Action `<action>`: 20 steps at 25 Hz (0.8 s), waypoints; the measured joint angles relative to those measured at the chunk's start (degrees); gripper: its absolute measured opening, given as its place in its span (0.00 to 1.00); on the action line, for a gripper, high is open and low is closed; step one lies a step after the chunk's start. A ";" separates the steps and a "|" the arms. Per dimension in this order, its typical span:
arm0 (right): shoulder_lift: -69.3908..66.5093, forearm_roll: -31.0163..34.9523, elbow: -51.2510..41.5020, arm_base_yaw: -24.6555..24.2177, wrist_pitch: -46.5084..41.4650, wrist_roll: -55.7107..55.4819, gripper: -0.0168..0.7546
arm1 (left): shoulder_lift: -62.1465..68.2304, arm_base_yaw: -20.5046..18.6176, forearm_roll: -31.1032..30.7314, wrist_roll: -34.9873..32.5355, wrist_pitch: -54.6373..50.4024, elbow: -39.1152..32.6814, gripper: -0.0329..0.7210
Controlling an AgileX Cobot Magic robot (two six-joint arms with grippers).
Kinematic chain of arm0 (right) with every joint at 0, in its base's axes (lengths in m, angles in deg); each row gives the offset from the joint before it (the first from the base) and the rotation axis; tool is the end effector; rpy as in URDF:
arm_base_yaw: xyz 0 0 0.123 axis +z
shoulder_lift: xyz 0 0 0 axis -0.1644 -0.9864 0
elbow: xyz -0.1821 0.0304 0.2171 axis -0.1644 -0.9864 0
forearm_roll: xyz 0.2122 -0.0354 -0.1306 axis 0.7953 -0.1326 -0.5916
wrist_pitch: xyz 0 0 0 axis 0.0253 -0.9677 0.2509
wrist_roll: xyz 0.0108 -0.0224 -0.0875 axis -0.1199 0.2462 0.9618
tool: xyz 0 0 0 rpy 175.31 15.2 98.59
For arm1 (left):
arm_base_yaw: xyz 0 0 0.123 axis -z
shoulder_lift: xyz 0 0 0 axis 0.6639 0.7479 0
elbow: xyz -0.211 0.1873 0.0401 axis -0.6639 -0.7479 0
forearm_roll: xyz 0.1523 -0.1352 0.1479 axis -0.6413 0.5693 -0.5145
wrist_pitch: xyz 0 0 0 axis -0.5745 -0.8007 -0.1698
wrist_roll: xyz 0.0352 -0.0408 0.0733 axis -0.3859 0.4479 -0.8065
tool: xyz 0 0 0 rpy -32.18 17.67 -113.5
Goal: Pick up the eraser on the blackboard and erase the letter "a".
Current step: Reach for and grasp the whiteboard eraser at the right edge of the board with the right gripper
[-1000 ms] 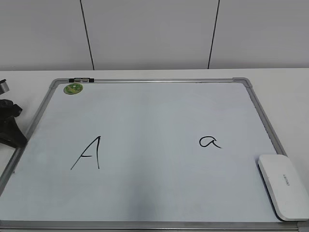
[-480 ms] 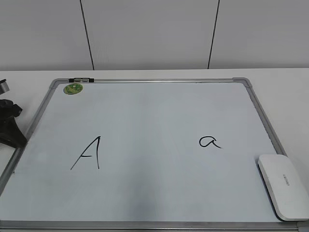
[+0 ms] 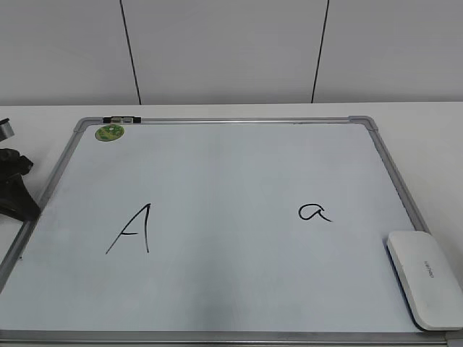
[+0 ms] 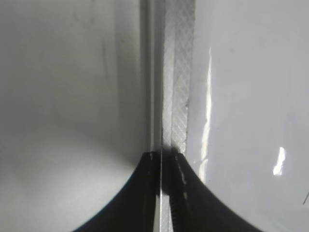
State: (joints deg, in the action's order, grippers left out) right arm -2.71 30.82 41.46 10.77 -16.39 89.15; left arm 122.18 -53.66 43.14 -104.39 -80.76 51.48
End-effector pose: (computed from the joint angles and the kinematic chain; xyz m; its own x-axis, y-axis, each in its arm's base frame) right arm 0.1206 0.0205 0.3047 -0.8581 -0.0203 -0.5131 -0.1227 0.9784 0.1665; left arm 0.3870 0.0415 0.1156 -0.9982 -0.0521 -0.0312 -0.0329 0.8958 -0.4433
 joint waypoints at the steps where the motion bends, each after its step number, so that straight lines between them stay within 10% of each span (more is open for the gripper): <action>1: -2.52 -0.40 0.28 0.00 -0.15 0.00 0.78 | 0.00 0.00 0.00 0.00 0.00 0.00 0.09; 20: -30.29 -8.08 1.22 5.06 12.96 -7.94 0.78 | 0.00 0.00 0.00 -0.07 0.00 0.00 0.09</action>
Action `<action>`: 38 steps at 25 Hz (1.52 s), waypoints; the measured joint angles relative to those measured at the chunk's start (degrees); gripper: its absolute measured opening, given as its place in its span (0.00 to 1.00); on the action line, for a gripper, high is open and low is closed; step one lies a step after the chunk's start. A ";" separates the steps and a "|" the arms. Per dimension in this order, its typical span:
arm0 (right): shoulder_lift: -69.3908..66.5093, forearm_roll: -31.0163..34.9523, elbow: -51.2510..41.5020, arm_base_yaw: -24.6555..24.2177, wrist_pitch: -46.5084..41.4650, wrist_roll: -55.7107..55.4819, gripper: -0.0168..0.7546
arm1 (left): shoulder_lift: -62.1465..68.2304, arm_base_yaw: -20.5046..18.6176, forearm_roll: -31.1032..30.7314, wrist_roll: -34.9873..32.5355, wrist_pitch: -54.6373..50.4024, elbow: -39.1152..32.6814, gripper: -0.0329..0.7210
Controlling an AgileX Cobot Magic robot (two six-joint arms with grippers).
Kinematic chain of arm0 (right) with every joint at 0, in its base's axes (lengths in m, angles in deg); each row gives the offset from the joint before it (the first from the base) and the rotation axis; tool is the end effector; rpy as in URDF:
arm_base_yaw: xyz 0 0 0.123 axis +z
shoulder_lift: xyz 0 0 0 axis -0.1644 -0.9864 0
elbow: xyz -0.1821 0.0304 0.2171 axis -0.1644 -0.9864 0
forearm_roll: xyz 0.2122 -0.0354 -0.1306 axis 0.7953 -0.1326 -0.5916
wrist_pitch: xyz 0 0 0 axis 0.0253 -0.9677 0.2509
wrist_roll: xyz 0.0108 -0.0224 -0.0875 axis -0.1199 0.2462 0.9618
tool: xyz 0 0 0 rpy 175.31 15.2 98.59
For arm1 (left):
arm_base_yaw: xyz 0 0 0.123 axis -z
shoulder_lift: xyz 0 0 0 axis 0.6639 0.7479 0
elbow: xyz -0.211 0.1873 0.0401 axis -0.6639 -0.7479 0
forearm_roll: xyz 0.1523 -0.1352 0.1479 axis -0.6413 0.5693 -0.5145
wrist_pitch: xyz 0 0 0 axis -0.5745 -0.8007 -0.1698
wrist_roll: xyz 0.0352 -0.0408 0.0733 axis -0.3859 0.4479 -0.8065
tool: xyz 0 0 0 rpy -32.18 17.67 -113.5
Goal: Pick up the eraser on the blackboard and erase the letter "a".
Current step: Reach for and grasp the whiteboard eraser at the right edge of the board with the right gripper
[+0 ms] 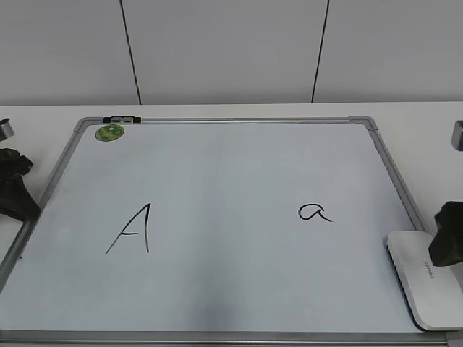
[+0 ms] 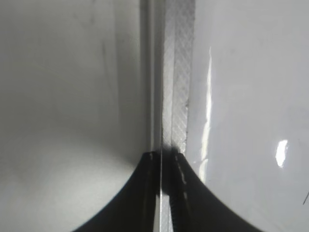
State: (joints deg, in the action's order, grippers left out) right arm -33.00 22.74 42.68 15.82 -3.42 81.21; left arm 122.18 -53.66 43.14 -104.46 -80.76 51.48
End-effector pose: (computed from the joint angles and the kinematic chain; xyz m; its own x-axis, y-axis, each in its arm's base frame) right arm 0.2177 0.0299 0.2250 -0.9704 -0.0220 -0.2404 -0.0424 0.9959 0.0799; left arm 0.3870 0.0415 0.1156 -0.9982 -0.0510 -0.0318 -0.0317 0.8959 -0.4432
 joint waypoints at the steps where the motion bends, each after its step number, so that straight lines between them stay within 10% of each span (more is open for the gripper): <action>1: -0.97 0.00 0.00 0.00 0.68 0.00 0.78 | 0.00 0.00 0.00 0.00 0.00 0.00 0.09; 38: -19.36 0.79 0.18 0.18 12.19 0.10 0.72 | 0.00 0.00 -0.59 0.00 -0.04 0.08 0.09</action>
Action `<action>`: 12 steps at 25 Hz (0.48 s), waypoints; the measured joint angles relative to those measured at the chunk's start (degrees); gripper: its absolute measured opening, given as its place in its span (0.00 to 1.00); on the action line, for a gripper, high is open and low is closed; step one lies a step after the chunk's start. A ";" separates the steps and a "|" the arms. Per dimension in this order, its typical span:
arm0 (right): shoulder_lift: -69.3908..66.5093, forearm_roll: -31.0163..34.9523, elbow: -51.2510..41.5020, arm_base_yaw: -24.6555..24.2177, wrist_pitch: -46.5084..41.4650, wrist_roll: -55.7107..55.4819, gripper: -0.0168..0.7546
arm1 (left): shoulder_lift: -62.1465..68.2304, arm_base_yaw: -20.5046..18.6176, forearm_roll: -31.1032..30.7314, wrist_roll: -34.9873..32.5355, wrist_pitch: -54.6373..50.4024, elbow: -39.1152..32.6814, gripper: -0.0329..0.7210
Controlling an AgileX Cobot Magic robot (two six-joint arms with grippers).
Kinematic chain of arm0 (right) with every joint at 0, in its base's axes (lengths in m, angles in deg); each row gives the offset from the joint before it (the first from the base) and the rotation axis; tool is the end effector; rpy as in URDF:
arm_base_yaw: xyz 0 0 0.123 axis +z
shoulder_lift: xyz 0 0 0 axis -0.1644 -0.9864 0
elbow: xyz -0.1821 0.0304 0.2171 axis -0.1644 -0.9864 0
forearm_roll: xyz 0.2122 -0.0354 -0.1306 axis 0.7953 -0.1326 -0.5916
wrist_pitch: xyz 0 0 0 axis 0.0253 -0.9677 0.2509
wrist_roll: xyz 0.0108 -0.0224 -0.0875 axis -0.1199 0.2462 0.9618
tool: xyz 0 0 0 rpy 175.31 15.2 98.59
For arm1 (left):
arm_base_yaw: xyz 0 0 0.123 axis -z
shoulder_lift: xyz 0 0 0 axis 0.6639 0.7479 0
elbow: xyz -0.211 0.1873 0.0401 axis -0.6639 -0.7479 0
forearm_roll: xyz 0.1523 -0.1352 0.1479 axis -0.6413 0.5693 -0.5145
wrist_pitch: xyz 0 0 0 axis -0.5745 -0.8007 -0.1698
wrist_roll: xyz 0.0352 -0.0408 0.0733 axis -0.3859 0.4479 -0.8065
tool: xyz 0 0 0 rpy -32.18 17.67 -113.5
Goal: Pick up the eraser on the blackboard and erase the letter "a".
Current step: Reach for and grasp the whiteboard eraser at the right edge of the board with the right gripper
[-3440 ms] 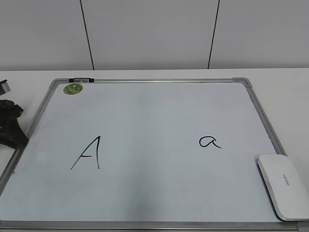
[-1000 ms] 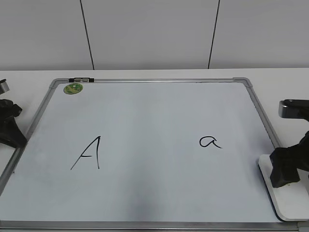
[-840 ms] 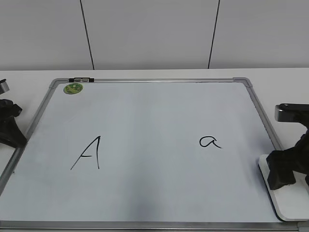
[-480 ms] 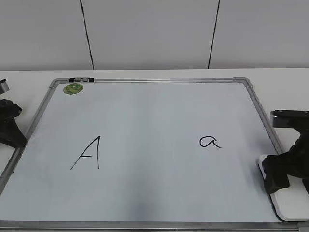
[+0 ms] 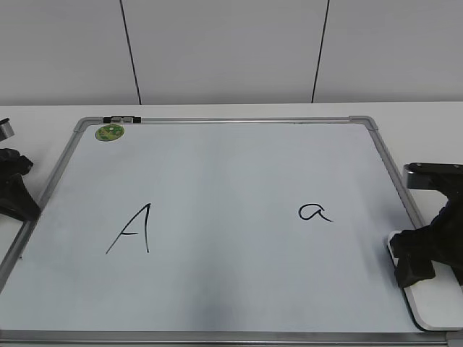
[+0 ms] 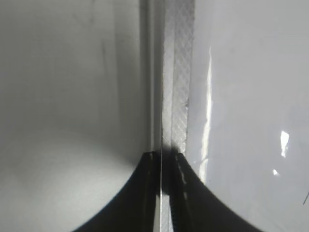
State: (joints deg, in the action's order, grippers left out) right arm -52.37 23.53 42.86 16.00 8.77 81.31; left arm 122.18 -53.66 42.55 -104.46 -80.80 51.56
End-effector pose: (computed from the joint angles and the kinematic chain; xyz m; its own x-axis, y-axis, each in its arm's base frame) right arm 0.2590 0.0349 0.1473 -0.9927 -0.0066 -0.1203 -0.0151 0.9975 0.0695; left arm 0.3869 0.0422 0.1156 -0.9985 -0.0439 -0.0313 -0.0259 0.8994 -0.4363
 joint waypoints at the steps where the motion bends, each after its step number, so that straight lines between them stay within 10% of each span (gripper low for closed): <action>1: 0.00 0.00 0.00 0.00 0.00 0.00 0.72 | 0.00 0.00 0.00 0.00 0.00 0.00 0.09; 12: 3.03 0.02 1.16 0.00 -5.03 0.10 0.72 | 0.00 0.00 0.00 0.00 -0.09 0.00 0.09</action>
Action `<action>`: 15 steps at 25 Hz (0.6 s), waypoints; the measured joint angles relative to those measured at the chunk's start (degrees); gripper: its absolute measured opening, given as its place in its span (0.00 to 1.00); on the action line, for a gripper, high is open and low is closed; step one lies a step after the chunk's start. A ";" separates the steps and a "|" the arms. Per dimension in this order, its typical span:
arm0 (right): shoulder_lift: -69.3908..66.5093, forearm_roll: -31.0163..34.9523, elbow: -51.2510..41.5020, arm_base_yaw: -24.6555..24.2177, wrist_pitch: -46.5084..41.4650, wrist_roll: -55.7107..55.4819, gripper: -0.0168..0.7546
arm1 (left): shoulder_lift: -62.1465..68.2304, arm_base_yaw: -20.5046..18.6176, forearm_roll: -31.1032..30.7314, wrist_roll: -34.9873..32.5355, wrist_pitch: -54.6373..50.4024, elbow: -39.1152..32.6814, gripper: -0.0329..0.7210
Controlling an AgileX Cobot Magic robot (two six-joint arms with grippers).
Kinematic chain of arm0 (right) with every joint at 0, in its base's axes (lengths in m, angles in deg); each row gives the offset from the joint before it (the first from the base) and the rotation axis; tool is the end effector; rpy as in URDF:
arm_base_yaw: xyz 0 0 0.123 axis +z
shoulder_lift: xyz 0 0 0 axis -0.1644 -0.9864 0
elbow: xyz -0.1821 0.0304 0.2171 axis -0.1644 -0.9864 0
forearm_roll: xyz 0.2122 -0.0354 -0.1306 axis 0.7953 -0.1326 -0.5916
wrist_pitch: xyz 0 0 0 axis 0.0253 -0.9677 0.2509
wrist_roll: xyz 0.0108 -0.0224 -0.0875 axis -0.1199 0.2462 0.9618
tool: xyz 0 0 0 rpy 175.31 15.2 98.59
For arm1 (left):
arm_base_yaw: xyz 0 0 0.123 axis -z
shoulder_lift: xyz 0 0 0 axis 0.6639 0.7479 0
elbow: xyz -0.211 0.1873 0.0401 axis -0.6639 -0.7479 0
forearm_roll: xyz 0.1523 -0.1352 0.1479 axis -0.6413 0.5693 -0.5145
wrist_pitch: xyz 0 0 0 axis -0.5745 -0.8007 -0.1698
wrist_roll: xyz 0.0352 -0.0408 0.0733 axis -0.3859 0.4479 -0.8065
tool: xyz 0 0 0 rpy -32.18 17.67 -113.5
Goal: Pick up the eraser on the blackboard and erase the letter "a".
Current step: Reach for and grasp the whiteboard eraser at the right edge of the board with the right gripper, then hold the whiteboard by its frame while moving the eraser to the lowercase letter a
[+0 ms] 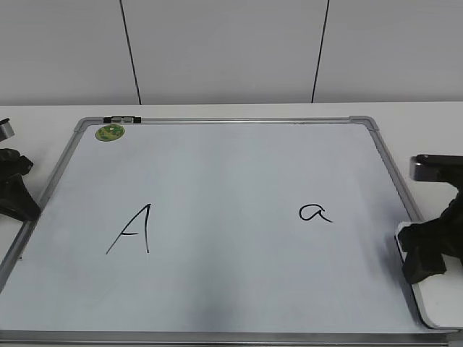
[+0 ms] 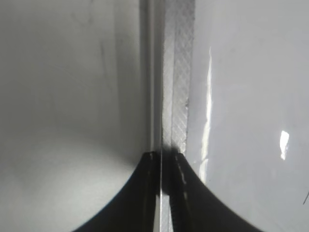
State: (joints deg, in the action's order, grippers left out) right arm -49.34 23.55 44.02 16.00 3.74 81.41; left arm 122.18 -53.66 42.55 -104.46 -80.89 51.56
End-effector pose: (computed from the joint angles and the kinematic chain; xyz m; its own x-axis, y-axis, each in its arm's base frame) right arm 0.2543 0.0350 0.1643 -0.9943 -0.0136 -0.1057 -0.0215 0.9970 0.0738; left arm 0.3867 0.0421 0.1156 -0.9986 -0.0433 -0.0301 -0.0259 0.8991 -0.4370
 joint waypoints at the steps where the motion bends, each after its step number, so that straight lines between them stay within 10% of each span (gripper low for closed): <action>1: 0.93 0.00 0.67 0.00 -1.81 0.00 0.72 | 0.00 0.00 0.00 0.00 0.00 0.00 0.09; 15: -3.04 -1.67 19.26 7.28 -12.20 3.06 0.72 | 0.00 0.00 -0.12 0.00 -0.17 0.00 0.09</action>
State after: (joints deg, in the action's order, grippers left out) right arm -52.37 21.88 63.28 23.28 -8.47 84.48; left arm 122.18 -53.66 42.43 -104.46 -81.06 51.56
